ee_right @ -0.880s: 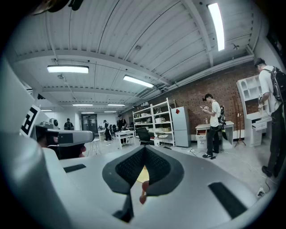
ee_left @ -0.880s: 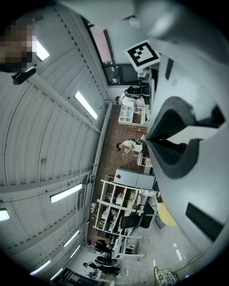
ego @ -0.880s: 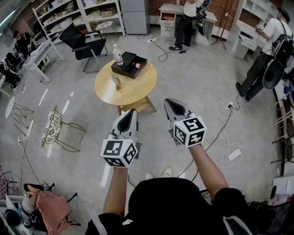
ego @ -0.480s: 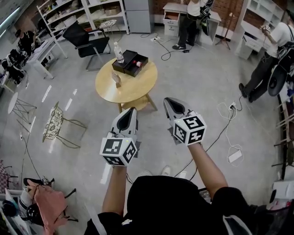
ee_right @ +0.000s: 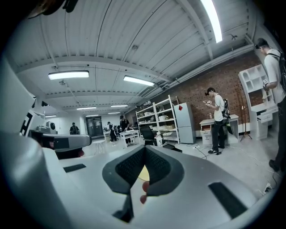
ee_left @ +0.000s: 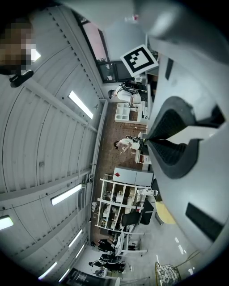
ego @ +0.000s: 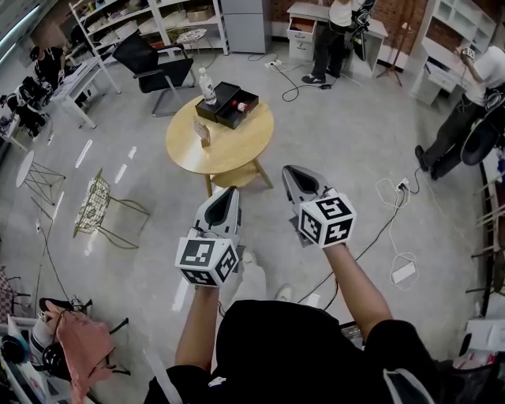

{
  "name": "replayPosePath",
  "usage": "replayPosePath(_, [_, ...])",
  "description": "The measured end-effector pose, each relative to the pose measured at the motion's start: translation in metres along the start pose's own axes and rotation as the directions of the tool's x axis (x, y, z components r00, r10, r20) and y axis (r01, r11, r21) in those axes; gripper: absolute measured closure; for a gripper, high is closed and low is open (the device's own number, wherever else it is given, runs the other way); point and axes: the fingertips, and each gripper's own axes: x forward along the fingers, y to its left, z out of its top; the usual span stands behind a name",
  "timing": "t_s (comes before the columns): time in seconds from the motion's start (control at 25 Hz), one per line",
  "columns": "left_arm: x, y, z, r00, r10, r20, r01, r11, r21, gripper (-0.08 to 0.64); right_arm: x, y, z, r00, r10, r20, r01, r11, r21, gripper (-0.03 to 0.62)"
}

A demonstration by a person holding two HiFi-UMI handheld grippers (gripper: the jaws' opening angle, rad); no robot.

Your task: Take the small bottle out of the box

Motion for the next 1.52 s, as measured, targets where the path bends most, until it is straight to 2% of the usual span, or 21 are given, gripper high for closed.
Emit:
replayPosePath(0.44, [0.046,0.05,0.005,1.0,-0.02,0.003,0.02,1.0,-0.021,0.549,0.061,-0.015,0.006,1.0,-0.011,-0.022,0.011,1.0,-0.007,0.591])
replayPosePath(1.08, [0.144,0.16,0.015,0.999,-0.048,-0.023,0.047,0.996,-0.071,0.549,0.201,-0.052,0.017,0.996,-0.042,-0.079,0.042,0.999,0.0,0.591])
replayPosePath(1.52, [0.186,0.237,0.024,0.997,-0.066,-0.026,0.063,0.993,-0.1,0.549,0.289,-0.054,0.023,0.992,-0.056,-0.117,0.054,0.998,-0.017,0.591])
